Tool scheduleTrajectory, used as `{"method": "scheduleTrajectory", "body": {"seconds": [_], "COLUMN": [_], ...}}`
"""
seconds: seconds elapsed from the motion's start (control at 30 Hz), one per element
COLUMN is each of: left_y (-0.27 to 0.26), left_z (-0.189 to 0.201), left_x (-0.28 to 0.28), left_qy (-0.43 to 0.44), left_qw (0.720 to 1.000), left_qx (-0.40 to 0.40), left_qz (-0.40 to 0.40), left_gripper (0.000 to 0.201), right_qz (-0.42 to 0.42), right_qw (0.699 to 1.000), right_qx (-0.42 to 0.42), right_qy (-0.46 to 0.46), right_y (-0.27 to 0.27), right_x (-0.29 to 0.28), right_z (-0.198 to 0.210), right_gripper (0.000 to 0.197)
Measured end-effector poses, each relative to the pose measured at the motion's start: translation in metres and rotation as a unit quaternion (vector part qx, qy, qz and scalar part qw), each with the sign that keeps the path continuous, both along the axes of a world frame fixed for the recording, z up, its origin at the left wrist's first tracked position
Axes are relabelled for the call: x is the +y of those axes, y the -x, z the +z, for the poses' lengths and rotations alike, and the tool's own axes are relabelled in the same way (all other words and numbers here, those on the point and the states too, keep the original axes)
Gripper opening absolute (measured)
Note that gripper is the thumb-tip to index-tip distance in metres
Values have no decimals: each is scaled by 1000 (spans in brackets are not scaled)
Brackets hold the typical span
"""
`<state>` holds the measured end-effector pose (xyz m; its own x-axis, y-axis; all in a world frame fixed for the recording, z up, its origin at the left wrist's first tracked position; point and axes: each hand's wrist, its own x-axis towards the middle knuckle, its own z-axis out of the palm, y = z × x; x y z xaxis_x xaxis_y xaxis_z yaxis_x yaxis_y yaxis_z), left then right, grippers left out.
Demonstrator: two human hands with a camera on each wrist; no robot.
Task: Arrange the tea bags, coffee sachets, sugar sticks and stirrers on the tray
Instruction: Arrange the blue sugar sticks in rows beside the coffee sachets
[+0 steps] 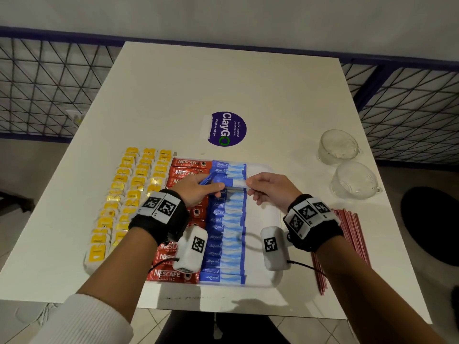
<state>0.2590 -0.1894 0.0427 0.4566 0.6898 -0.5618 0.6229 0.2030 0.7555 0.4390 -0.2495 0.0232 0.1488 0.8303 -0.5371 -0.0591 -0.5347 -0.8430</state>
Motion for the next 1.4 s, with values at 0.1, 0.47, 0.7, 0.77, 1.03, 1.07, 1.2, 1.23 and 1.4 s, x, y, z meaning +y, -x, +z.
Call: {"method": "scheduleTrajectory", "body": {"seconds": [0.1, 0.47, 0.7, 0.77, 1.03, 1.07, 1.2, 1.23, 1.4], "left_y": [5, 10, 11, 11, 13, 13, 13, 13, 12], "left_z": [-5, -11, -28, -33, -36, -37, -41, -42, -44], "left_x": [-2, -4, 6, 8, 17, 18, 19, 20, 21], "left_qy": [32, 41, -47, -72, -145, -145, -152, -154, -158], "left_qw": [997, 992, 998, 996, 981, 981, 979, 978, 976], "left_qx": [-36, -52, 33, 60, 124, 128, 133, 133, 133], "left_qz": [55, 112, 8, -9, -29, -31, -42, -46, -64], "left_gripper": [21, 19, 13, 16, 7, 7, 7, 6, 7], "right_qz": [-23, -29, 27, 27, -2, -3, 14, 17, 29], "right_qw": [999, 999, 996, 996, 996, 996, 993, 992, 989], "right_qx": [23, 28, -49, -47, -40, -43, -90, -96, -120], "right_qy": [-15, -4, 67, 73, 74, 74, 77, 78, 86], "right_y": [1, 4, 3, 5, 4, 4, 5, 6, 6], "right_x": [-3, -1, -2, -1, -1, -2, 0, 0, 3], "right_z": [-1, -11, -23, -24, -29, -30, -34, -34, -31], "right_gripper": [9, 27, 13, 15, 14, 14, 14, 14, 11]}}
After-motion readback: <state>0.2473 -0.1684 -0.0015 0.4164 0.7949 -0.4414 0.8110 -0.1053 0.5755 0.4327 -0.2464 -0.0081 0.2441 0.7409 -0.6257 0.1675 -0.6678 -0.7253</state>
